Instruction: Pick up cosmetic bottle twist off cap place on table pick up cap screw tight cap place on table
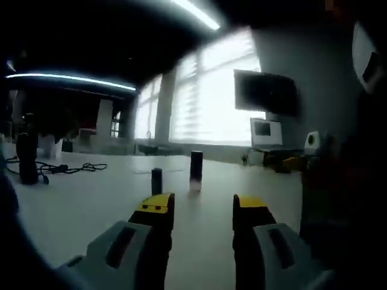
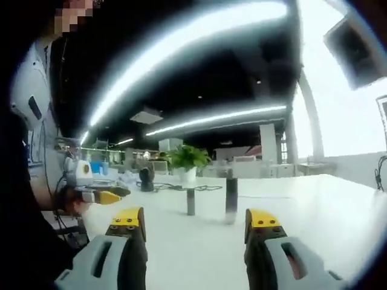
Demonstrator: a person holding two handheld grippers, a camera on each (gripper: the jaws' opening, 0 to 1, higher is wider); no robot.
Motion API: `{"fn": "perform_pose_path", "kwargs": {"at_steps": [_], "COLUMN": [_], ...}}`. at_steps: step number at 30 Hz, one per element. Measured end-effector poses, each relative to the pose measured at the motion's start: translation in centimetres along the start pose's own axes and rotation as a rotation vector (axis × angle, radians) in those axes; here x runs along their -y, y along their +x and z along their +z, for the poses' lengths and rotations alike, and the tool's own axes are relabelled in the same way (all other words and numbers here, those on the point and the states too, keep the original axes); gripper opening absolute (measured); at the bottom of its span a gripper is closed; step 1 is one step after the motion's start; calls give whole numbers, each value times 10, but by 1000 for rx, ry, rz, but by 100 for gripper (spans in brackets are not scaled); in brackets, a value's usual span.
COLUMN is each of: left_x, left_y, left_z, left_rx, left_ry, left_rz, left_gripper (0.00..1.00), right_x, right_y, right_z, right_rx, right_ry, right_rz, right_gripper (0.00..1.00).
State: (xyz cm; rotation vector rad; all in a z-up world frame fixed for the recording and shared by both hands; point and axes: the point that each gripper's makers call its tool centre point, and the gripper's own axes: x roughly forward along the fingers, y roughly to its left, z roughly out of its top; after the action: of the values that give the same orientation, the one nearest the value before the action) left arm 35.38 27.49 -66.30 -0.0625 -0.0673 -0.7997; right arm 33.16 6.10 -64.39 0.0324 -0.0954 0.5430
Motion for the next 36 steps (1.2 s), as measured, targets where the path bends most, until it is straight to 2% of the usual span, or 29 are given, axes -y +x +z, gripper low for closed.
{"fn": "perform_pose_path", "kwargs": {"at_steps": [3,10,14,18,20,23,31,36], "left_x": [6,5,8,9,9,9,11,12], "left_y": [-1,-2,-5,-8,-10,-9,-12,-15], "left_z": [5,14,15,12,10,8,19,17], "left_rx": [8,28,28,19,20,12,38,30], "left_ry": [10,24,45,49,46,50,56,80], "left_rz": [-14,-10,-4,-3,3,-3,-2,4], "left_gripper": [30,31,29,29,29,29,29,28], "right_x": [1,6,1,-2,-3,-4,-3,-10], "right_y": [-4,-9,-7,6,7,6,7,6], "right_z": [-1,-2,-3,1,6,3,0,1], "right_rx": [-14,-21,-29,-41,-9,-12,-18,-18], "right_ry": [-14,-24,-40,-55,-27,-26,-40,-53], "right_rz": [5,-13,2,25,16,21,18,34], "right_gripper": [60,59,59,59,59,59,58,58]}}
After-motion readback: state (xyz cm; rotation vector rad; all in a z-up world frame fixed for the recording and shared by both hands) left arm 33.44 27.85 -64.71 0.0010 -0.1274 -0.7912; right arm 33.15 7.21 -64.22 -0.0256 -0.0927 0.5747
